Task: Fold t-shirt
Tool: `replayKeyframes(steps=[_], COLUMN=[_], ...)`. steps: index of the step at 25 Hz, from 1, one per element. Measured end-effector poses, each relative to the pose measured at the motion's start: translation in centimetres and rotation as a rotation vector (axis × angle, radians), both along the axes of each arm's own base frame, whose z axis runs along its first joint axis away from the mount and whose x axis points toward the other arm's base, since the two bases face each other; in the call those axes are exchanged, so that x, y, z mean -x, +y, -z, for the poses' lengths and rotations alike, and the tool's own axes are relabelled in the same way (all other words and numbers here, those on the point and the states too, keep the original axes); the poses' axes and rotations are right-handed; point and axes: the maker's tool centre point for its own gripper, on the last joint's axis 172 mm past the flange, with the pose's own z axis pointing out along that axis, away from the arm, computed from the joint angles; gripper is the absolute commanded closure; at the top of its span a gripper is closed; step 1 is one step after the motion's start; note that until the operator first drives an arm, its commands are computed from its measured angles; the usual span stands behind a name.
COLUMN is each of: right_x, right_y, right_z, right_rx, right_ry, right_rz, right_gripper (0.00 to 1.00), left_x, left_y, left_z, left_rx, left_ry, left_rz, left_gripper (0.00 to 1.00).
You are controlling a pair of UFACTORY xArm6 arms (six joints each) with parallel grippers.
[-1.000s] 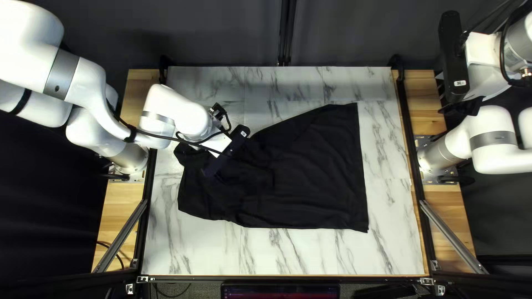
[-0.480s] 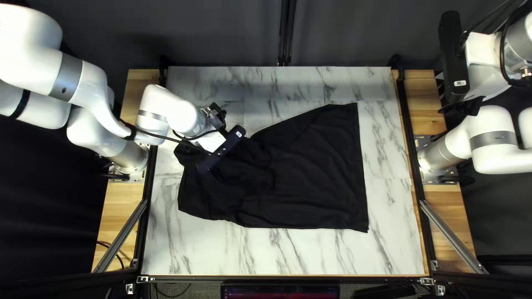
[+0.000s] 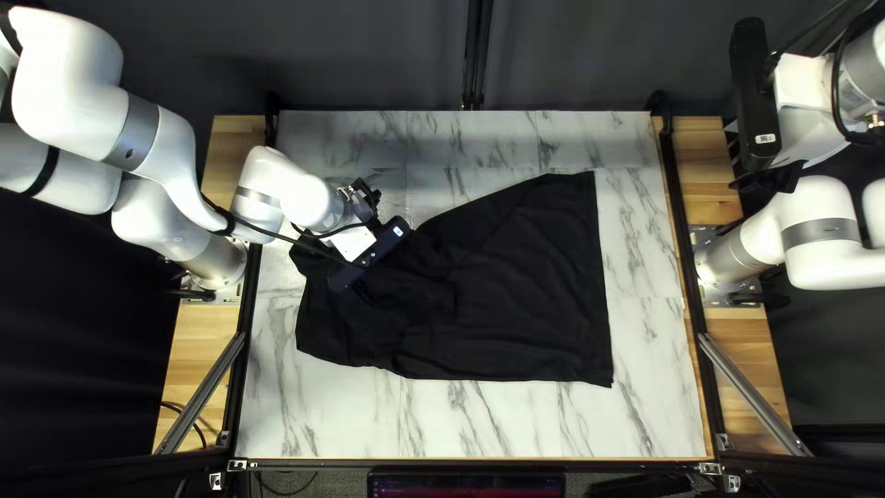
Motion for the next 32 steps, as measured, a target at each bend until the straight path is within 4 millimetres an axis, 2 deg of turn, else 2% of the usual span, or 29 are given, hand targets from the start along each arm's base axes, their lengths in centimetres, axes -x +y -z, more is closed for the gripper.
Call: replayKeyframes(steps=[1,3,4,5,7,12,21,32], right_x=[0.0,0.0,0.0,0.0,0.0,0.0,0.0,0.0], right_y=[0.0,0.0,0.0,0.0,0.0,0.0,0.0,0.0], right_z=[0.0,0.0,0.0,0.0,0.0,0.0,0.0,0.0], right_rx=[0.000,0.000,0.000,0.000,0.000,0.000,0.000,0.000], right_ry=[0.000,0.000,0.000,0.000,0.000,0.000,0.000,0.000], right_rz=[0.000,0.000,0.000,0.000,0.000,0.000,0.000,0.000], right_gripper=[0.00,0.00,0.00,0.00,0.00,0.00,0.00,0.00], left_x=[0.0,0.2,0.2,0.3,0.4,0.4,0.2,-0.4], left_y=[0.1,0.3,0.4,0.4,0.4,-0.2,-1.4,3.2], left_z=[0.2,0.6,0.8,1.0,1.4,1.4,-0.9,-3.9], left_rx=[0.001,0.002,0.003,0.005,0.007,0.008,-0.010,-0.012], left_ry=[0.000,0.001,0.000,0.000,0.000,-0.010,-0.030,-0.090], left_rz=[0.000,-0.002,-0.003,-0.004,-0.007,-0.004,0.021,-0.043], left_gripper=[0.39,0.48,0.58,0.93,0.99,1.00,0.98,0.99])
